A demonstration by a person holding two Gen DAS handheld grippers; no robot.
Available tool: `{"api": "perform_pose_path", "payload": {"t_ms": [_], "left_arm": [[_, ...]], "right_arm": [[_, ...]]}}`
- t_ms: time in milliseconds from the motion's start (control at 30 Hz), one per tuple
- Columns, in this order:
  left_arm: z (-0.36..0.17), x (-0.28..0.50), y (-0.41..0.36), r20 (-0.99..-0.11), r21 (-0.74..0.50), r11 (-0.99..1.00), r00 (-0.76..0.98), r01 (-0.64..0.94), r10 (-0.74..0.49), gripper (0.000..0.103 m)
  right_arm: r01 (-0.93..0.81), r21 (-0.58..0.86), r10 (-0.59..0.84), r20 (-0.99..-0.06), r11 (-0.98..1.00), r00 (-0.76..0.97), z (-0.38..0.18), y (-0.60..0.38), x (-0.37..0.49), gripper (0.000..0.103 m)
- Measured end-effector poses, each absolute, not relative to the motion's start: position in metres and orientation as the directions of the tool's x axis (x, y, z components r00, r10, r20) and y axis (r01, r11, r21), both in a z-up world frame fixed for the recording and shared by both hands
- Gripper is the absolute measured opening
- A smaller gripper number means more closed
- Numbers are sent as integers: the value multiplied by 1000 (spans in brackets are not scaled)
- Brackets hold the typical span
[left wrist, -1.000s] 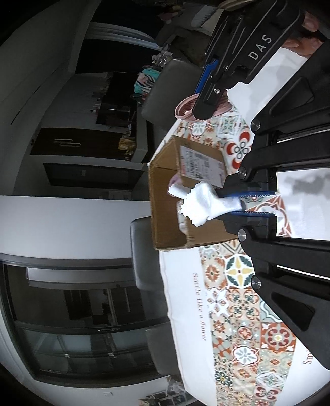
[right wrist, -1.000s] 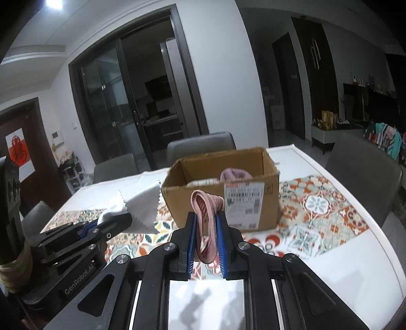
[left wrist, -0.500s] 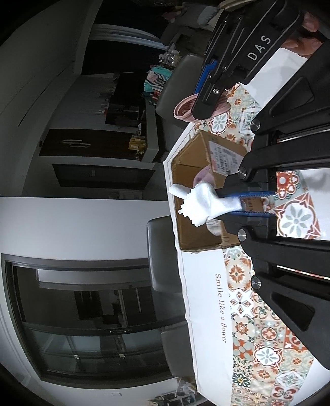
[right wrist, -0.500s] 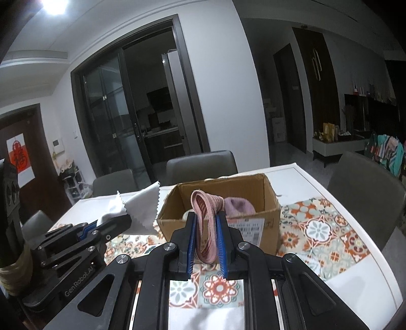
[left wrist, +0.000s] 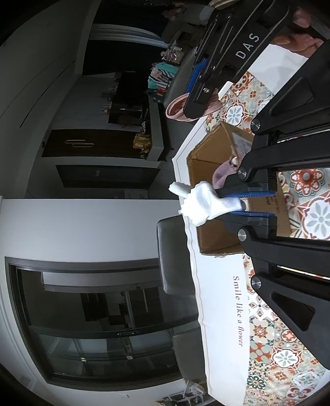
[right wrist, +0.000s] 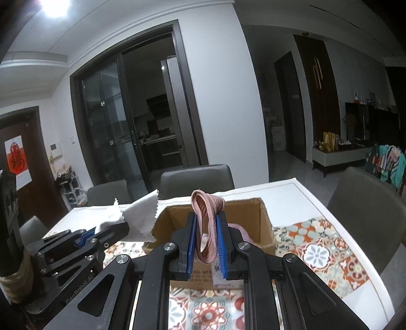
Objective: Organize soft objects
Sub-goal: 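Carry the white cloth with the left gripper while the right gripper carries the pink hair tie over the box, then open the left gripper into the box while the right gripper releases the pink hair tie inside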
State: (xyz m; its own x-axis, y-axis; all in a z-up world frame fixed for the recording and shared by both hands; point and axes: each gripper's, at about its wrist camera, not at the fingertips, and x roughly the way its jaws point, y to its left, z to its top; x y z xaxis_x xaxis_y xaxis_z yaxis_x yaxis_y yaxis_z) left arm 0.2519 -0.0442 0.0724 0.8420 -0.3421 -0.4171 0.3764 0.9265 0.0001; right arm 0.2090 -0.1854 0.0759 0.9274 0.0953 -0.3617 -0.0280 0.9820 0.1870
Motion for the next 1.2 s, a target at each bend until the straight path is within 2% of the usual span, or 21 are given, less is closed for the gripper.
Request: {"api": "perform_pose_path", "payload": {"t_ms": [400,1067,1167,1200], "left_arm": [[64,293,-62,-438,20,930,840,366,-321,10],[12,350,-80,-566,36,942,783,335,-257,11],[7,352,-80,-576,42,943,779,329,-246,16],[5,353,-80,-580,42,944,777,327,-244,22]], "right_arm": [[-30,182,100,-386,983,917,66,-200,252,17],[-23,143,95,-518,989,850,21,-210,323,17],[-19,143,94,-538,990,838,15,-211,329,18],[-15,144,92,-545,989,833,13,-212,330,18]]}}
